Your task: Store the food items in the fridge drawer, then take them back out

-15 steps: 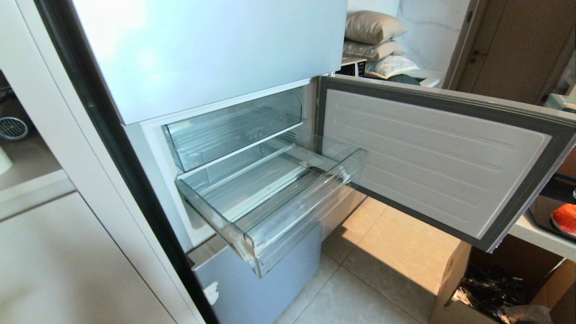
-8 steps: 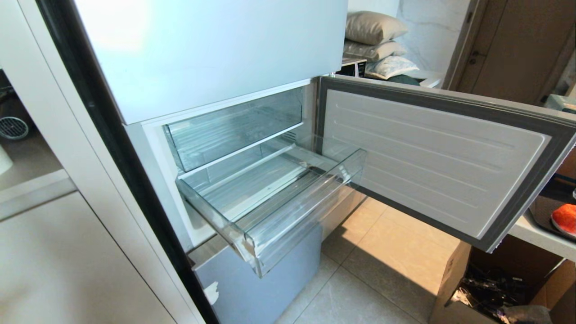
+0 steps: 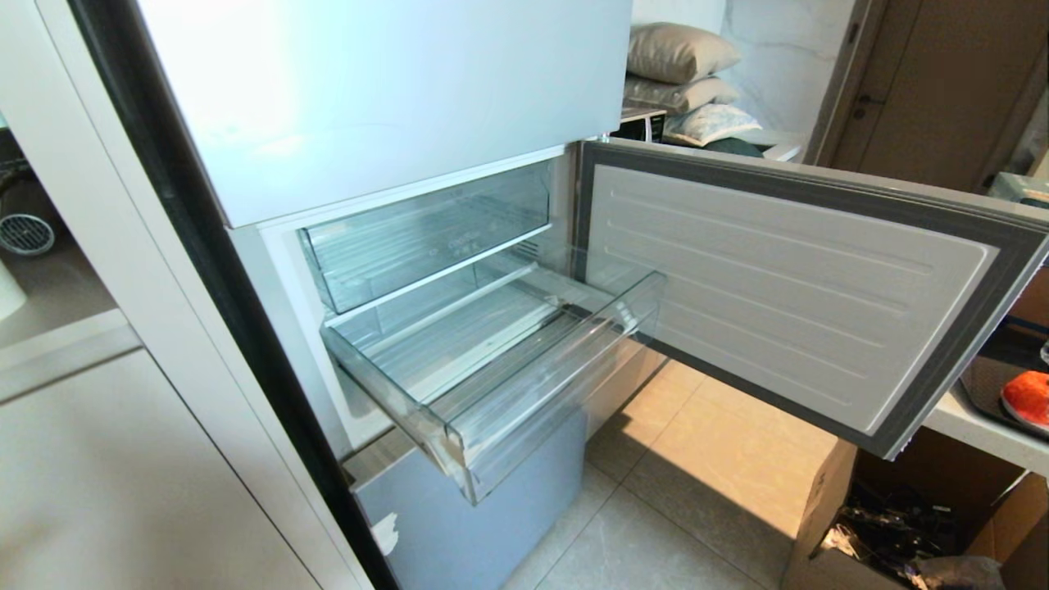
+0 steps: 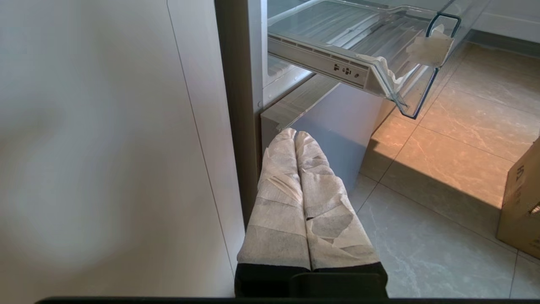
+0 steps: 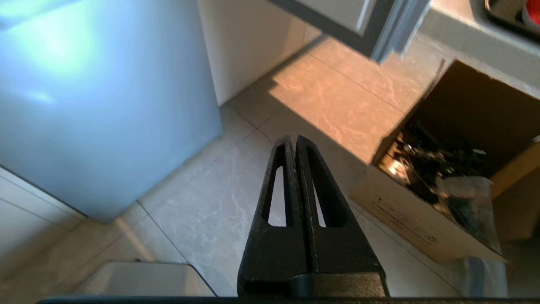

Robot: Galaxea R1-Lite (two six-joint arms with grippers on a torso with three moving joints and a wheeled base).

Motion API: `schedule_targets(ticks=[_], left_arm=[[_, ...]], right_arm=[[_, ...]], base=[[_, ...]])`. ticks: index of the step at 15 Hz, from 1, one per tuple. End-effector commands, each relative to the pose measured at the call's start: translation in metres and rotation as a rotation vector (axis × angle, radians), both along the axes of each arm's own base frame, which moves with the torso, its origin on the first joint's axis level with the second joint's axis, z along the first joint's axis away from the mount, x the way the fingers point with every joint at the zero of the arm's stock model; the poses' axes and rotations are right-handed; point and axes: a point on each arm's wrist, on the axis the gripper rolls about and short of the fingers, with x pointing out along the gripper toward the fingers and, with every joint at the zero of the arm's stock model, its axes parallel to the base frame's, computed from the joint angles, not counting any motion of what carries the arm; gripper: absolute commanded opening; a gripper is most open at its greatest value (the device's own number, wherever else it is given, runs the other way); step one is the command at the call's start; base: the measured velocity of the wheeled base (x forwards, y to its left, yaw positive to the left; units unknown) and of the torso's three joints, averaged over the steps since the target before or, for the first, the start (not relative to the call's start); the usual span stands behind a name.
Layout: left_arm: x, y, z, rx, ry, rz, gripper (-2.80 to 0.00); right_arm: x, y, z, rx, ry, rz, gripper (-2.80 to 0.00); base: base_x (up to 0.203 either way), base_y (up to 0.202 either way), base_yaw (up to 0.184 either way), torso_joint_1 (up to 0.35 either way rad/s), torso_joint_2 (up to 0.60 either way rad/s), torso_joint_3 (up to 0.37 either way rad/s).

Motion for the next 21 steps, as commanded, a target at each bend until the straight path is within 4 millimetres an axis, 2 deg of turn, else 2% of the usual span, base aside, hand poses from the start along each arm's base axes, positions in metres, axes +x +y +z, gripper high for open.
schedule_targets(ticks=[1, 3, 6, 8, 15, 21], left_arm=[[0.0, 0.0, 0.0, 0.0, 0.0, 0.0, -2.8], [0.0, 0.0, 0.0, 0.0, 0.001, 0.0, -2.8], [0.0, 0.0, 0.0, 0.0, 0.001, 0.0, -2.8], [0.0, 0.0, 0.0, 0.0, 0.0, 0.0, -2.8], [0.0, 0.0, 0.0, 0.0, 0.0, 0.0, -2.8], [0.0, 0.0, 0.0, 0.0, 0.0, 0.0, -2.8]], right_arm=[[-0.006, 0.001, -0.011, -0.032, 0.035, -0.005, -2.8], [-0.009, 0.001, -0.012, -0.07, 0.017, 0.004, -2.8], [-0.023, 0.001, -0.014, -0.082, -0.182, 0.032, -2.8], [-0.028, 0.001, -0.015, -0.086, -0.248, 0.047, -2.8], [-0.028, 0.001, -0.015, -0.084, -0.244, 0.052, -2.8], [-0.028, 0.001, -0.015, -0.072, -0.245, 0.046, -2.8]], base=[[0.0, 0.0, 0.0, 0.0, 0.0, 0.0], [0.0, 0.0, 0.0, 0.0, 0.0, 0.0], [0.0, 0.0, 0.0, 0.0, 0.0, 0.0], [0.0, 0.0, 0.0, 0.0, 0.0, 0.0], [0.0, 0.0, 0.0, 0.0, 0.0, 0.0], [-0.001, -0.008, 0.165, 0.003, 0.0, 0.003]])
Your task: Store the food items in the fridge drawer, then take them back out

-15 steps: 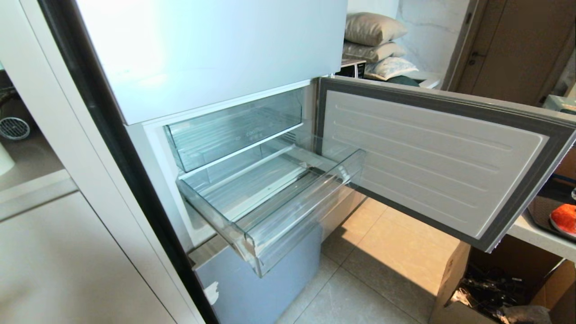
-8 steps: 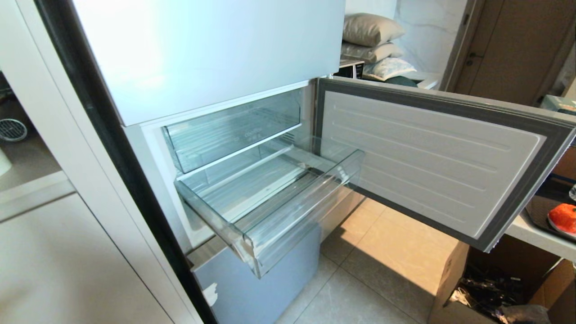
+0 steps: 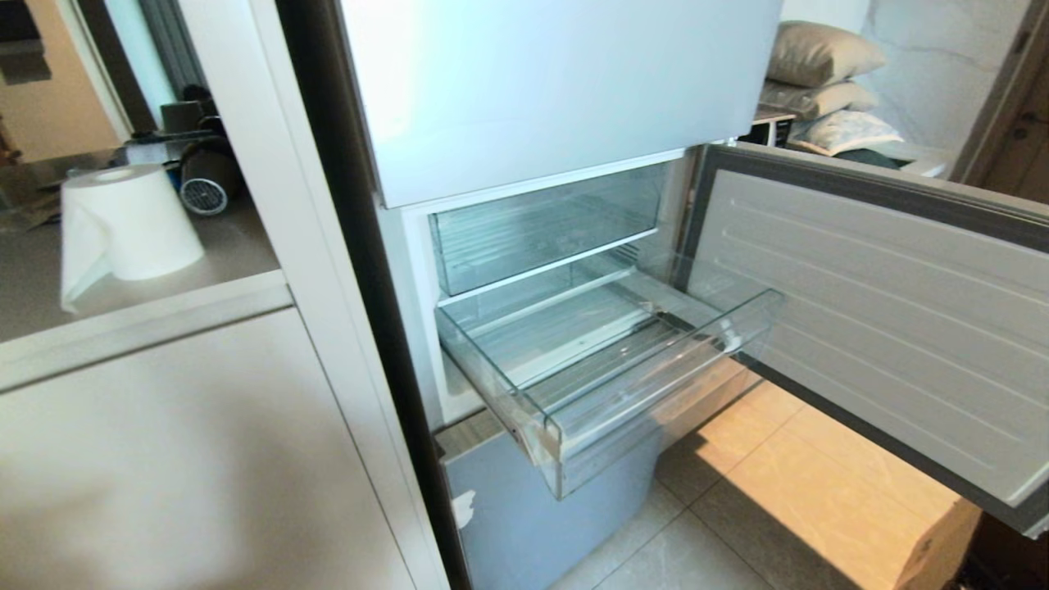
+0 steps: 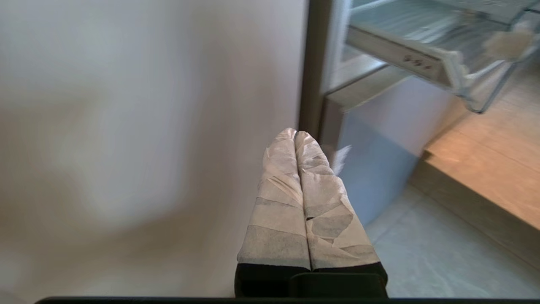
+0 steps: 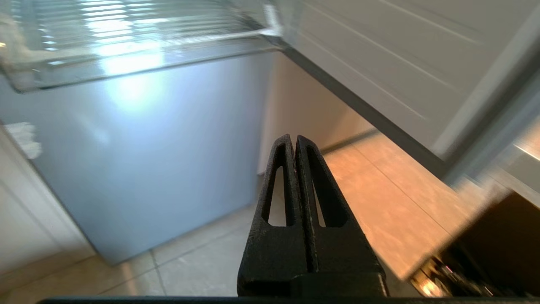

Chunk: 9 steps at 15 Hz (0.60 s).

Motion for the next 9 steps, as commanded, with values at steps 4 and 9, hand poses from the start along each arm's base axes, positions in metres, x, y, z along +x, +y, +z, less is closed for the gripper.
schedule_targets(ticks=[4, 9], left_arm=[[0.0001, 0.0, 0.0001, 0.0, 0.0, 0.0, -2.8], [0.0001, 0.0, 0.0, 0.0, 0.002, 0.0, -2.8]], right_arm=[[0.0002, -0.0003, 0.0002, 0.033, 0.001, -0.014, -2.8], [0.0006, -0.0004, 0.0005, 0.062, 0.008, -0.015, -2.8]], base=[[-0.001, -0.009, 0.175, 0.002, 0.0, 0.004], [0.0, -0.01, 0.171, 0.004, 0.0, 0.005]])
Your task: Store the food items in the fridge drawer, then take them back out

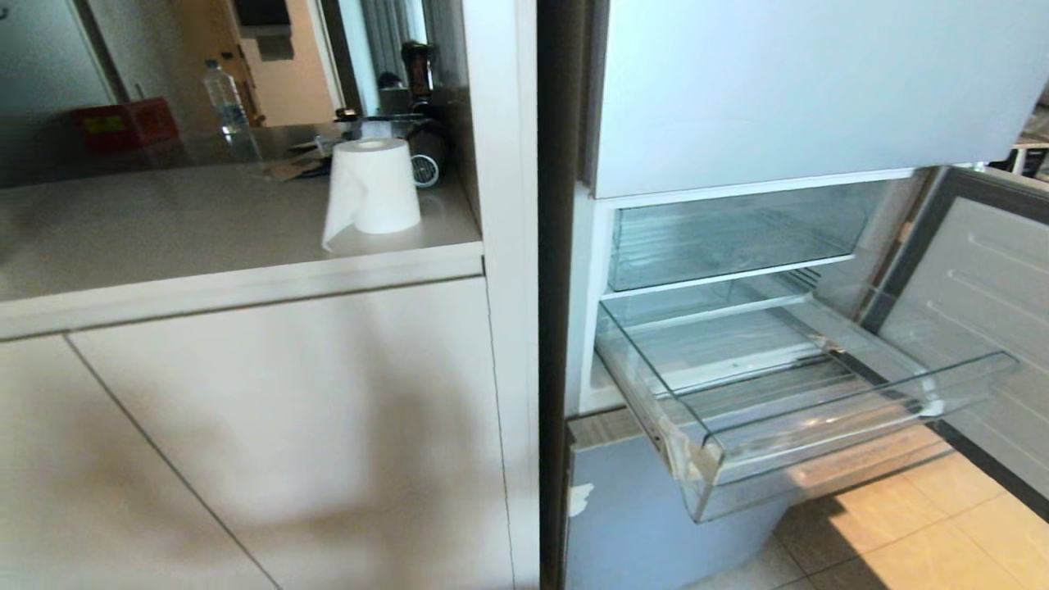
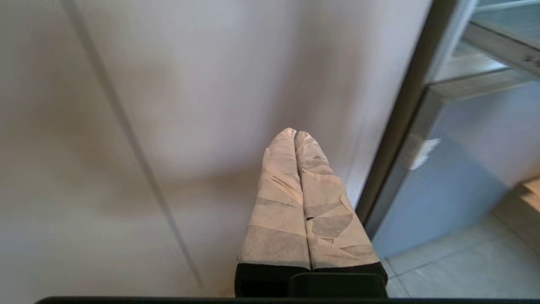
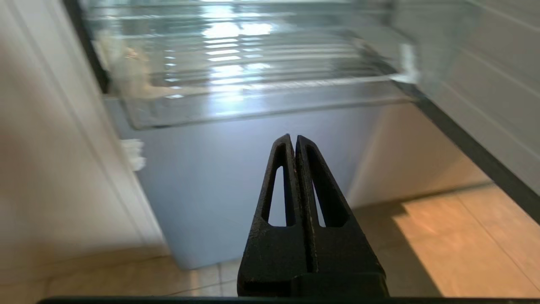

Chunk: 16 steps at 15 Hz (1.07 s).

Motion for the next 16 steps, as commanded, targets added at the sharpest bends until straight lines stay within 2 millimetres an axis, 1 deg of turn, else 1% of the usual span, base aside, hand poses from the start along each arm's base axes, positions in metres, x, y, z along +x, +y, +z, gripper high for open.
schedule_targets(ticks=[1, 2, 5, 6, 8, 10, 12, 16], left_arm=[[0.0, 0.0, 0.0, 0.0, 0.0, 0.0, -2.8], [0.0, 0.0, 0.0, 0.0, 0.001, 0.0, -2.8], [0.0, 0.0, 0.0, 0.0, 0.002, 0.0, -2.8], [0.0, 0.0, 0.0, 0.0, 0.001, 0.0, -2.8], [0.0, 0.0, 0.0, 0.0, 0.002, 0.0, -2.8], [0.0, 0.0, 0.0, 0.0, 0.002, 0.0, -2.8], [0.0, 0.0, 0.0, 0.0, 0.0, 0.0, -2.8], [0.0, 0.0, 0.0, 0.0, 0.002, 0.0, -2.8]], right_arm=[[0.003, 0.0, 0.001, -0.004, 0.041, 0.004, -2.8], [0.008, 0.0, 0.002, -0.008, 0.11, 0.004, -2.8], [0.034, 0.0, 0.004, -0.02, 0.421, 0.01, -2.8], [0.046, 0.001, 0.006, -0.017, 0.521, 0.022, -2.8], [0.071, 0.001, 0.01, -0.002, 0.648, 0.05, -2.8], [0.1, 0.002, 0.014, 0.008, 0.731, 0.076, -2.8], [0.134, 0.004, 0.018, 0.027, 0.786, 0.124, -2.8], [0.2, 0.008, 0.017, 0.055, 0.862, 0.194, -2.8]], base=[[0.0, -0.006, 0.122, 0.002, 0.0, 0.0], [0.002, -0.005, 0.075, 0.002, 0.0, 0.004], [0.0, 0.0, 0.0, 0.0, 0.0, 0.0], [0.0, 0.0, 0.0, 0.0, 0.0, 0.0], [0.0, 0.0, 0.0, 0.0, 0.0, 0.0], [0.0, 0.0, 0.0, 0.0, 0.0, 0.0], [0.0, 0.0, 0.0, 0.0, 0.0, 0.0], [0.0, 0.0, 0.0, 0.0, 0.0, 0.0]])
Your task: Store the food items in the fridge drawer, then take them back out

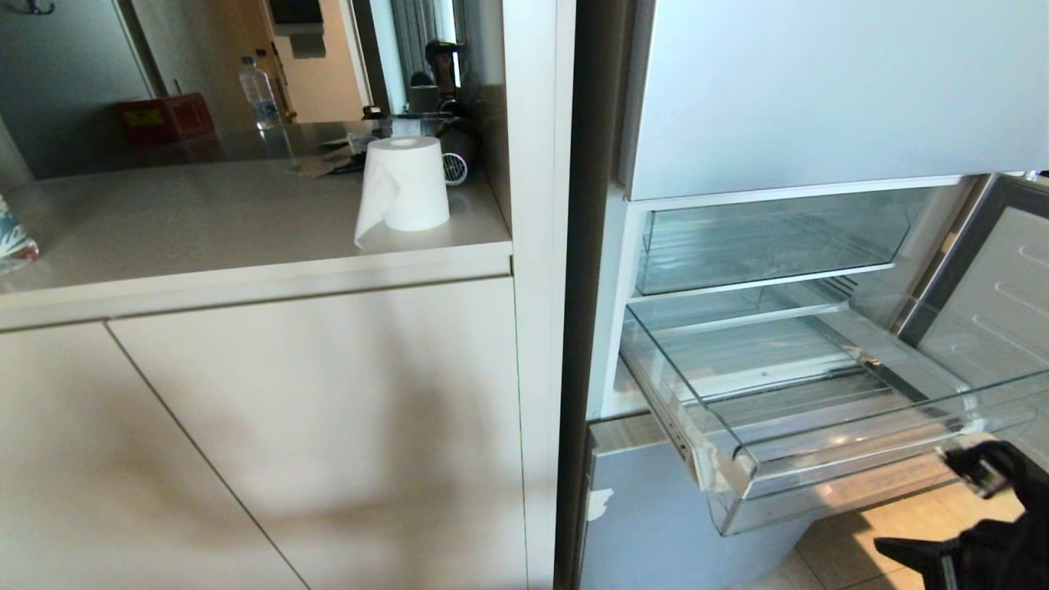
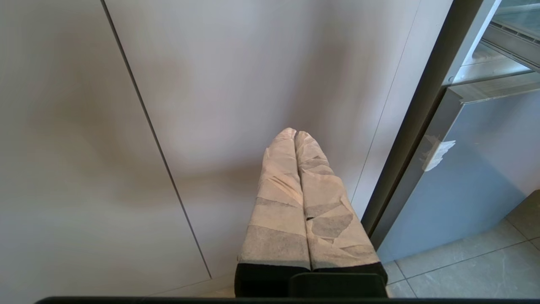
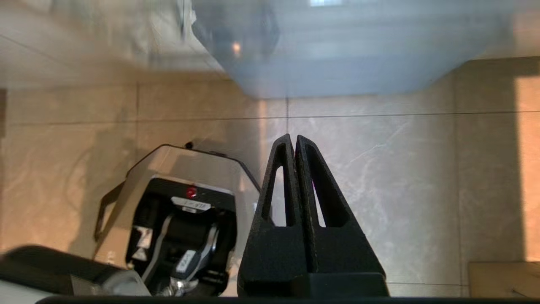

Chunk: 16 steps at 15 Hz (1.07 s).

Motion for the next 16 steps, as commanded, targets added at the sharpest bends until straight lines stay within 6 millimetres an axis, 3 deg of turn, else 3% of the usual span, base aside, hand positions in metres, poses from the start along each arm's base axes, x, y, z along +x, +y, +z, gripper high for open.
schedule_targets(ticks=[1, 8, 11, 13, 16], left_arm=[[0.0, 0.0, 0.0, 0.0, 0.0, 0.0, -2.8], [0.0, 0.0, 0.0, 0.0, 0.001, 0.0, -2.8], [0.0, 0.0, 0.0, 0.0, 0.002, 0.0, -2.8], [0.0, 0.0, 0.0, 0.0, 0.0, 0.0, -2.8], [0.0, 0.0, 0.0, 0.0, 0.002, 0.0, -2.8]], right_arm=[[0.04, 0.002, -0.019, 0.003, 0.128, 0.009, -2.8], [0.149, 0.007, -0.026, 0.117, 0.091, 0.002, -2.8], [0.2, 0.025, -0.028, 0.231, -0.064, -0.023, -2.8], [0.217, 0.036, -0.033, 0.29, -0.147, -0.041, -2.8], [0.218, 0.042, -0.028, 0.384, -0.175, -0.089, -2.8]], base=[[0.0, 0.0, 0.0, 0.0, 0.0, 0.0], [0.0, 0.0, 0.0, 0.0, 0.0, 0.0], [0.0, 0.0, 0.0, 0.0, 0.0, 0.0], [0.0, 0.0, 0.0, 0.0, 0.0, 0.0], [0.0, 0.0, 0.0, 0.0, 0.0, 0.0]])
